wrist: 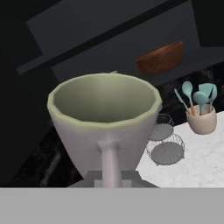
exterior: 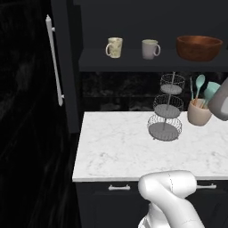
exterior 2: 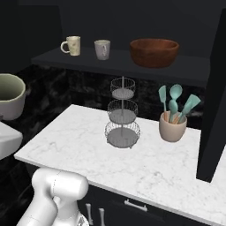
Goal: Gather all objects into one cabinet and sort the glasses and bowls to opposite sides.
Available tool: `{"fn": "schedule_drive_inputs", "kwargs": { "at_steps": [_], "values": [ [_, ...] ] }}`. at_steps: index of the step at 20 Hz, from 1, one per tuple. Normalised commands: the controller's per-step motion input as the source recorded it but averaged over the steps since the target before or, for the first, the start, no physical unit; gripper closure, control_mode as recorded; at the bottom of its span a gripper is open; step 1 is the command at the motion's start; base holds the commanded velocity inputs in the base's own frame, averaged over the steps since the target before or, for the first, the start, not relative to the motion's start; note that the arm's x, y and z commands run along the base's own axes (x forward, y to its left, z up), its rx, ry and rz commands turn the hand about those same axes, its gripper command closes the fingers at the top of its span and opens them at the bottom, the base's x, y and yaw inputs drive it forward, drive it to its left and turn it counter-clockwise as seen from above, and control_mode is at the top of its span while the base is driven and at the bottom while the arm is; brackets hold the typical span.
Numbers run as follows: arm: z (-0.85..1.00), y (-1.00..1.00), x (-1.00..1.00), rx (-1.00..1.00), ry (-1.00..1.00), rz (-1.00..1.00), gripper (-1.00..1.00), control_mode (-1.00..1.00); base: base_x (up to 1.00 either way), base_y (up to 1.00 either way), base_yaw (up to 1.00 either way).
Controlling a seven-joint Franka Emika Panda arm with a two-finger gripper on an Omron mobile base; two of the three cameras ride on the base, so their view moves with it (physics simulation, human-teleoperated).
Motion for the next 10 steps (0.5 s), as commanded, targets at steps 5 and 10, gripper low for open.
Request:
{"fn": "schedule_drive_inputs", "kwargs": {
  "at_steps": [5,10],
  "values": [
    [0.0,0.0,0.0,0.0,0.0,0.0,1.0,1.0,0.06,0.18,0.09],
    [0.01,0.15,0.02,-0.01,0.0,0.14,1.0,-1.0,0.0,0.0,0.0]
  ]
}}
